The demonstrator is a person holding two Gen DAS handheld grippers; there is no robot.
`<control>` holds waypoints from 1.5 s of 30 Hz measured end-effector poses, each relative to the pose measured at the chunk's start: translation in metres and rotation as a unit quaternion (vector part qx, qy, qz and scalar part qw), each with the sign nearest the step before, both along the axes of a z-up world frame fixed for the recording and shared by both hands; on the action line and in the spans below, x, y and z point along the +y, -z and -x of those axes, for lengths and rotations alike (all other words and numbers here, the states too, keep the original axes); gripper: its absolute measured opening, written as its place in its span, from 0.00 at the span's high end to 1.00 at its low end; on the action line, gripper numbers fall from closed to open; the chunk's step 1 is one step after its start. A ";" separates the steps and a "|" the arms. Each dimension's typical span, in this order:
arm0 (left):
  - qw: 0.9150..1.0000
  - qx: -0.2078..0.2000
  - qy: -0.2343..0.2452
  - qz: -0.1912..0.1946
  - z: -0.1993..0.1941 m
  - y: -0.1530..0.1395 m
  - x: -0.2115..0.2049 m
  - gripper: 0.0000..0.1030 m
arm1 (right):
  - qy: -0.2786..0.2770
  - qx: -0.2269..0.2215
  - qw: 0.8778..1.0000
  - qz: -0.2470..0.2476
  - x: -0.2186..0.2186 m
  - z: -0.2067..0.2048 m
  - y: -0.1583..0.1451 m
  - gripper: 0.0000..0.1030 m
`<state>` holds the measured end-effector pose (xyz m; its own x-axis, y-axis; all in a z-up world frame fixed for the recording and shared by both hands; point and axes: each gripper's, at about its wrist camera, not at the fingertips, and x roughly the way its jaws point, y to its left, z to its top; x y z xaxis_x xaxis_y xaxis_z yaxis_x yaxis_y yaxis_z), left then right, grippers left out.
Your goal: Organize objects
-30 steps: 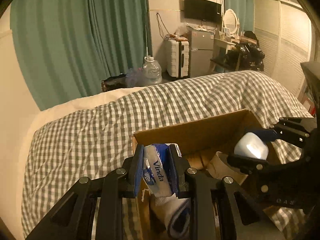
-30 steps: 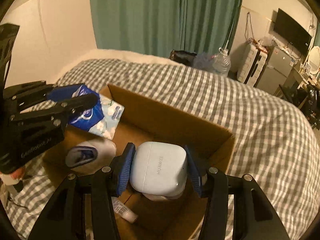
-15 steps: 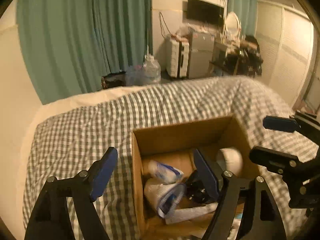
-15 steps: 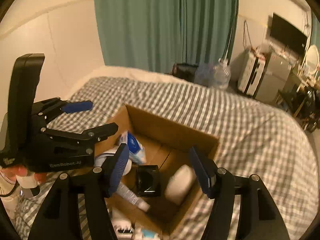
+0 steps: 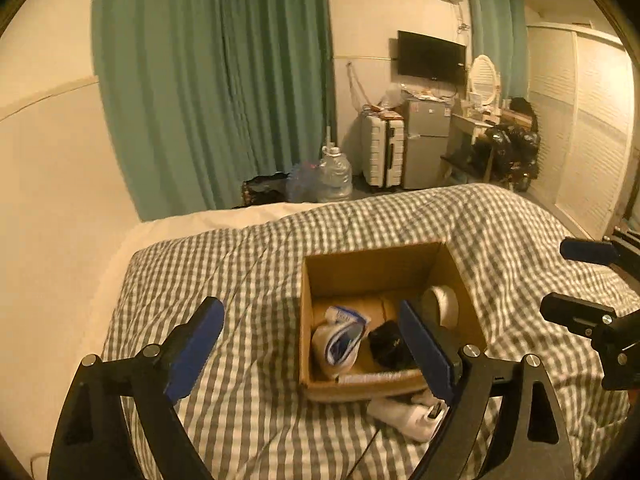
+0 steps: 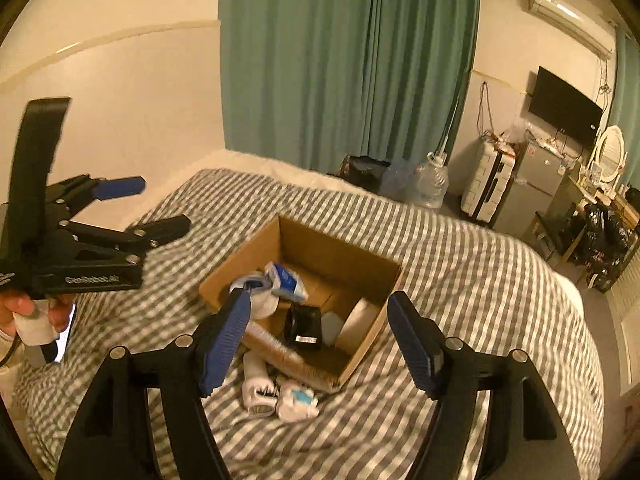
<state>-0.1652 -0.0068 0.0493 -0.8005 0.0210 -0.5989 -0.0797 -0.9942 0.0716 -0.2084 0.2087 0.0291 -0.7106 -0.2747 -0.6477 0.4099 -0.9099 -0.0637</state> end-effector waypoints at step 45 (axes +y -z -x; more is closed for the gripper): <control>0.986 -0.142 -0.085 0.014 -0.009 0.178 0.013 0.09 | 0.014 -0.167 0.979 -0.112 -0.030 0.017 0.189 0.57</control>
<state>-0.1559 0.0061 -0.1285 -0.5907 -0.1186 -0.7981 0.0660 -0.9929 0.0986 -0.2256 0.1783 -0.1602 -0.4545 -0.0815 -0.8870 0.4162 -0.8998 -0.1306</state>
